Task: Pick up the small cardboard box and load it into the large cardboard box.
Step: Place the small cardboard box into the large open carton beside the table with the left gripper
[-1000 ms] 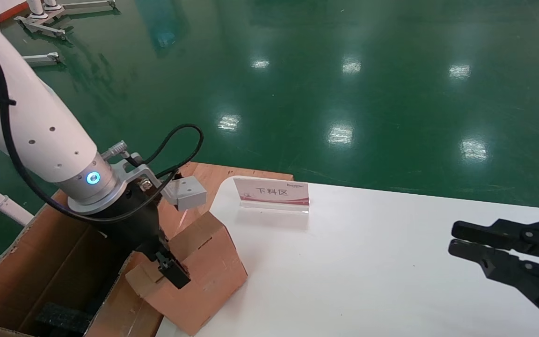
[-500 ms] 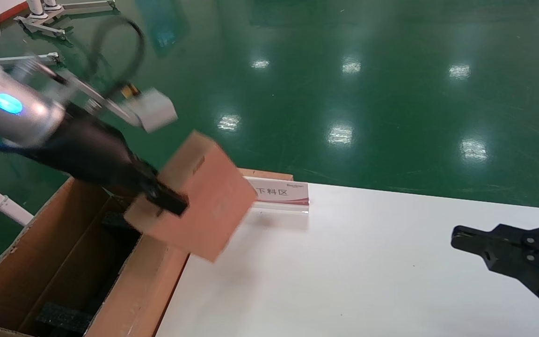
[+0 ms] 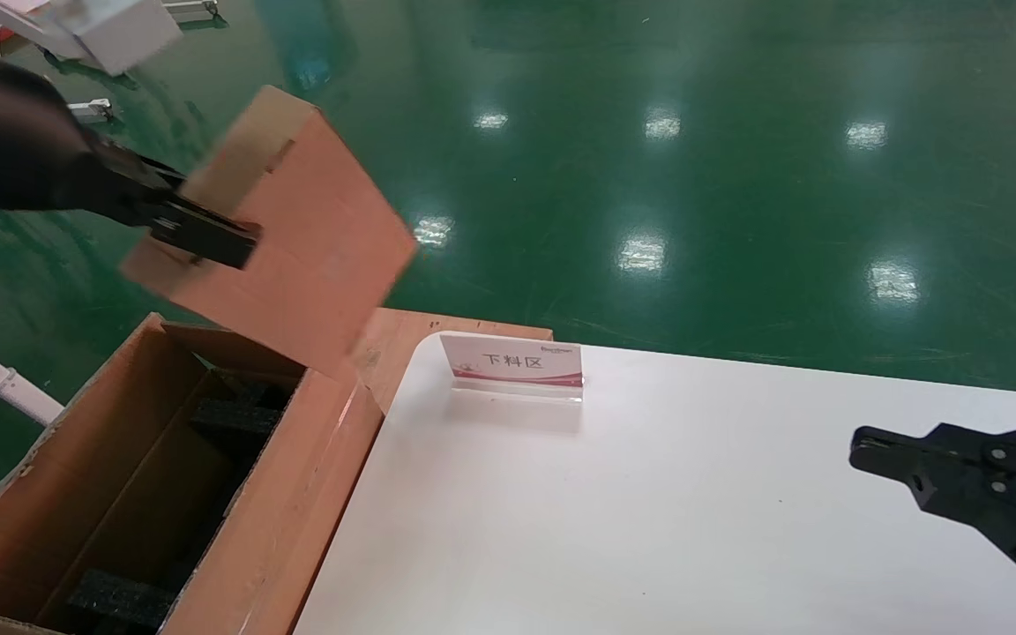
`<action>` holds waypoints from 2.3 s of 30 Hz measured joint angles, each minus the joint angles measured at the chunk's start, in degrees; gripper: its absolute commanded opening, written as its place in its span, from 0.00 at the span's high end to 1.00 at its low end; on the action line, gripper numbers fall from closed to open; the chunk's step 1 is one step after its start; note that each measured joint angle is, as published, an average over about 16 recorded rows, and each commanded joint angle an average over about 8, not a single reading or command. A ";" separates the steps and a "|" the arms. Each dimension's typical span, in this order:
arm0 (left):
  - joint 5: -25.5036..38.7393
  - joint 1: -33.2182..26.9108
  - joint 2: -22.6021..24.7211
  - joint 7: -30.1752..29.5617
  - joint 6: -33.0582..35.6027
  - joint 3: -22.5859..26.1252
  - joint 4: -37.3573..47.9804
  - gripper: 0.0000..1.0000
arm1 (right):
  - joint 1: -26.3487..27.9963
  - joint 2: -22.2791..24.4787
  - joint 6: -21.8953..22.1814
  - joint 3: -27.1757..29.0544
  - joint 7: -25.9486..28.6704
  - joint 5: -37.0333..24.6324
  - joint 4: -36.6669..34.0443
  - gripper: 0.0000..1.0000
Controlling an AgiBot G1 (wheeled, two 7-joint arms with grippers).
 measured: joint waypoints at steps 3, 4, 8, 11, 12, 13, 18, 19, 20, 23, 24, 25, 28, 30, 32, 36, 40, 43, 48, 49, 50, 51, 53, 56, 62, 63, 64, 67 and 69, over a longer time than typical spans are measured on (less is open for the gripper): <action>0.62 -3.85 0.79 -0.12 0.60 4.53 0.51 1.00 | 0.00 0.00 0.00 -0.01 -0.01 0.01 0.00 0.00; 0.76 -5.05 1.10 -0.23 0.72 6.27 0.72 1.00 | 0.00 0.01 0.01 -0.01 -0.01 0.01 0.00 0.00; 0.76 -9.21 2.53 -0.76 0.98 13.84 1.83 1.00 | 0.01 0.01 0.01 -0.03 -0.01 0.02 0.00 0.00; 0.29 -11.48 3.90 -1.23 1.07 19.75 3.05 1.00 | 0.01 0.02 0.02 -0.04 -0.02 0.03 0.00 0.00; 0.05 -12.06 4.41 -1.39 1.09 21.69 3.55 1.00 | 0.01 0.02 0.02 -0.04 -0.02 0.03 0.00 0.00; -0.24 -12.50 4.90 -1.52 1.10 23.56 4.10 1.00 | 0.01 0.02 0.02 -0.05 -0.02 0.03 0.00 0.00; -1.93 -13.65 7.30 -1.64 1.04 32.13 7.35 1.00 | 0.01 0.03 0.03 -0.07 -0.03 0.04 0.00 0.00; -2.37 -13.72 7.69 -1.49 1.00 33.65 8.07 1.00 | 0.02 0.03 0.03 -0.07 -0.03 0.05 0.00 0.00; -2.85 -13.77 8.03 -1.30 0.94 35.10 8.81 1.00 | 0.02 0.03 0.03 -0.07 -0.04 0.05 0.00 0.00; -4.25 -13.75 8.70 -0.44 0.70 39.04 11.07 1.00 | 0.02 0.03 0.04 -0.08 -0.04 0.06 0.00 0.00; -4.73 -13.70 8.79 -0.08 0.59 40.19 11.82 1.00 | 0.02 0.04 0.04 -0.09 -0.04 0.06 0.00 0.00; -5.22 -13.61 8.79 0.31 0.47 41.21 12.55 1.00 | 0.02 0.04 0.04 -0.09 -0.05 0.06 0.00 0.00; -6.53 -13.20 8.46 1.61 0.07 43.78 14.66 1.00 | 0.02 0.04 0.04 -0.10 -0.05 0.07 0.00 0.00; -7.24 -12.83 8.01 2.54 -0.25 45.10 15.97 1.00 | 0.02 0.04 0.05 -0.11 -0.05 0.07 0.00 0.00; -7.77 -12.41 7.41 3.52 -0.61 46.12 17.17 1.00 | 0.03 0.05 0.05 -0.11 -0.06 0.08 0.00 0.00; -8.59 -11.38 6.10 5.40 -1.44 47.33 19.33 1.00 | 0.03 0.05 0.06 -0.13 -0.06 0.09 0.00 0.00; -9.21 -9.94 4.97 7.02 -2.50 47.80 21.21 1.00 | 0.03 0.06 0.06 -0.14 -0.07 0.10 0.00 0.00; -9.77 -8.50 4.31 8.10 -3.49 47.85 22.58 1.00 | 0.03 0.06 0.07 -0.15 -0.08 0.11 0.00 0.00; -11.15 -5.28 3.74 9.63 -5.44 47.60 24.88 1.00 | 0.04 0.07 0.07 -0.17 -0.09 0.12 0.00 0.00; -11.48 -4.53 3.71 9.90 -5.87 47.53 25.37 1.00 | 0.04 0.07 0.08 -0.17 -0.09 0.12 0.00 0.00; -11.82 -3.76 3.70 10.17 -6.30 47.46 25.87 1.00 | 0.04 0.07 0.08 -0.18 -0.09 0.12 0.00 0.00; -12.18 -2.95 3.70 10.44 -6.75 47.38 26.40 1.00 | 0.04 0.07 0.08 -0.18 -0.09 0.12 0.00 0.00; -12.94 -1.31 3.76 11.00 -7.62 47.22 27.51 1.00 | 0.04 0.08 0.08 -0.19 -0.09 0.13 0.00 0.00; -14.08 1.20 4.04 11.91 -8.85 46.96 29.34 1.00 | 0.04 0.08 0.09 -0.20 -0.10 0.14 0.00 0.00; -15.92 5.82 4.98 13.88 -10.80 46.52 33.29 1.00 | 0.05 0.09 0.09 -0.22 -0.11 0.15 0.00 0.00; -16.13 6.50 5.18 14.23 -11.04 46.48 33.98 1.00 | 0.05 0.09 0.10 -0.22 -0.11 0.15 0.00 0.00; -16.30 7.13 5.37 14.58 -11.26 46.45 34.67 1.00 | 0.05 0.09 0.10 -0.22 -0.11 0.15 0.00 0.00; -16.61 8.89 6.00 15.60 -11.82 46.41 36.73 1.00 | 0.05 0.10 0.10 -0.24 -0.12 0.16 0.00 0.00; -16.75 9.95 6.39 16.27 -12.11 46.41 38.08 1.00 | 0.05 0.10 0.11 -0.24 -0.12 0.17 0.00 0.00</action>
